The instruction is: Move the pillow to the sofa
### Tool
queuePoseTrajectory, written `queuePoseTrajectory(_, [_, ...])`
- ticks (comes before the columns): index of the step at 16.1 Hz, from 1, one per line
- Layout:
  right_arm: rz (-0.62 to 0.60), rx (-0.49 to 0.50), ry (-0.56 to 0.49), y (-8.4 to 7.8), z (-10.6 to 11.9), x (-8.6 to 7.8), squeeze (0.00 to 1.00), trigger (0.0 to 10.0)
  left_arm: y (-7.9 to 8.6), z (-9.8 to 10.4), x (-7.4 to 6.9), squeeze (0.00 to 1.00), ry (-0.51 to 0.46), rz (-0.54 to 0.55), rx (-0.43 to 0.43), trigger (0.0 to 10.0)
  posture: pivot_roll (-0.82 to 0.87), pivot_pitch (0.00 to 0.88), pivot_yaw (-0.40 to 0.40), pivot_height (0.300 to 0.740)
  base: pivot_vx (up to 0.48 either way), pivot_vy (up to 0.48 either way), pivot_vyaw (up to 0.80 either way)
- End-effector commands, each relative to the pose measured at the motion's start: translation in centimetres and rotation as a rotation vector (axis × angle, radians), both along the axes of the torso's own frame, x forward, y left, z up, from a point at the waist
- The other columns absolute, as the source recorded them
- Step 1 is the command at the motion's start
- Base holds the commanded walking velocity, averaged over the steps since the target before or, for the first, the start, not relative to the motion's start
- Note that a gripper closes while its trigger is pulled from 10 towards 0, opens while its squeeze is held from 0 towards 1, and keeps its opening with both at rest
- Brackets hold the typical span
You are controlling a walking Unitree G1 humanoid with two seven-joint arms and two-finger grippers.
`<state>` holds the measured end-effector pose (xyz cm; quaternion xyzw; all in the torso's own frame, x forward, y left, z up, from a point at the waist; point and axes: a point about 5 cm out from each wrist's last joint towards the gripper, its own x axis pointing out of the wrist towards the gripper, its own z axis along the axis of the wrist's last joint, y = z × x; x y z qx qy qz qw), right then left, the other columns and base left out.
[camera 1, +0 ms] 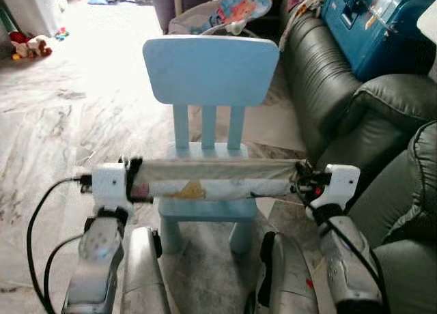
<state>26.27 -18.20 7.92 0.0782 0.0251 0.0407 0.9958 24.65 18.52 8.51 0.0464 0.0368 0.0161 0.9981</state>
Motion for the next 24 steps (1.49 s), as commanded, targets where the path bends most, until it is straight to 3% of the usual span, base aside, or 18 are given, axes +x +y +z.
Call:
queuePoseTrajectory(1, [-0.032, -0.012, -0.022, -0.5, 0.7, 0.0, 0.0, 0.0, 0.4, 0.9, 0.0, 0.0, -0.042, 0.025, 0.016, 0.0, 0.05, 0.0, -0.038, 0.519, 0.0, 0.0, 0.0])
queuePoseTrajectory(4, [-0.055, 0.006, -0.047, -1.1, 1.4, 1.0, 0.0, 0.0, -0.8, 1.6, 0.7, 0.0, -0.076, -0.009, 0.012, 0.0, 0.04, 0.0, -0.031, 0.534, 0.0, 0.0, 0.0])
queuePoseTrajectory(11, [-0.071, 0.023, -0.04, -0.8, 1.9, 1.4, 0.0, 0.0, -1.2, 1.9, 2.0, 0.0, -0.095, 0.006, -0.009, 0.0, 0.04, 0.0, -0.034, 0.589, 0.0, 0.0, 0.0])
queuePoseTrajectory(19, [-0.088, 0.031, -0.032, -0.8, 2.0, 1.6, 0.0, 0.0, -2.4, 1.5, 2.2, 0.0, -0.075, -0.031, -0.021, 0.0, 0.02, 0.0, -0.02, 0.669, 0.0, 0.0, 0.0])
queuePoseTrajectory(23, [-0.06, -0.006, -0.025, -0.4, 1.7, 1.4, 0.0, 0.0, -2.4, 1.4, 2.4, 0.0, -0.072, -0.025, -0.019, 0.0, 0.03, 0.0, -0.02, 0.673, 0.0, 0.0, 0.0])
queuePoseTrajectory(24, [-0.06, 0.026, -0.027, -0.3, 1.7, 1.5, 0.0, 0.0, -2.4, 1.4, 2.5, 0.0, -0.071, -0.026, -0.022, 0.0, 0.03, 0.0, -0.021, 0.683, 0.0, 0.0, 0.0])
